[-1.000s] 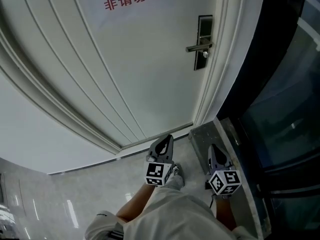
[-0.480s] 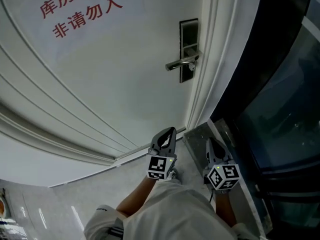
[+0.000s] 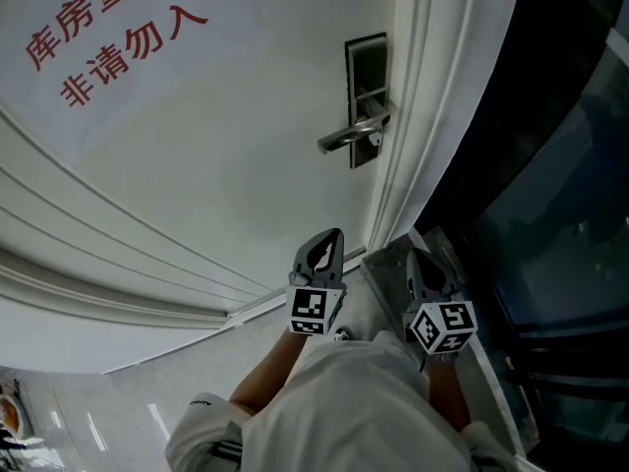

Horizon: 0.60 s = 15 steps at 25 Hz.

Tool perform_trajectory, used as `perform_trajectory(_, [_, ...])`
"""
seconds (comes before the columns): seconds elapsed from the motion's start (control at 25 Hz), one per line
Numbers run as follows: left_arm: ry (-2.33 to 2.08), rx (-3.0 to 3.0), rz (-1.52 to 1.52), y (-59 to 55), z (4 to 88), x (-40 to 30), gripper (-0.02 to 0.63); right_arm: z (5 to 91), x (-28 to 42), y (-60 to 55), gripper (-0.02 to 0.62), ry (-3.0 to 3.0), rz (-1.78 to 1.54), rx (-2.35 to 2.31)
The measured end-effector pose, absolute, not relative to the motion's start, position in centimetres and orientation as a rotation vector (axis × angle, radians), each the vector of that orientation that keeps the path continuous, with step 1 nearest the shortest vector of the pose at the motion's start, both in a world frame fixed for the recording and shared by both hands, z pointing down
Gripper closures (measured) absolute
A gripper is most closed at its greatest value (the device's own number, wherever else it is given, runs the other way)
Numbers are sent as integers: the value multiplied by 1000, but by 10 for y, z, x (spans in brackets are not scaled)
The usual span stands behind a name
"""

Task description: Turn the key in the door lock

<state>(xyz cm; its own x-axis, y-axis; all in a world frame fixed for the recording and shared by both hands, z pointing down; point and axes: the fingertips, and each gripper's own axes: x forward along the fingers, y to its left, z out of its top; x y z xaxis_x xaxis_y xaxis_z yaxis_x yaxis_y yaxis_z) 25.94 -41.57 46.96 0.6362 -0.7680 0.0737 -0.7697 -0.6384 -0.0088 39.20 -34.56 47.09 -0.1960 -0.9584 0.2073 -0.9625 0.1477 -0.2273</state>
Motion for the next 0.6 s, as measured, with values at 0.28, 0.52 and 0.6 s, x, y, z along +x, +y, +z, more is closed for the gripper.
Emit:
perform_trajectory(0.28, [-1485,2770,52,-437,456,240,598,456,388,-393,606,-2407,299,1836])
perform_trajectory(0.52, [-1615,2713,44,-450,437,228,597,434,384,-449,606,-2334,-36,1647])
perform_trajectory(0.6, [-1662,2687,57,-452,436,225,598,426,382,-465,606,-2287,-167,1587])
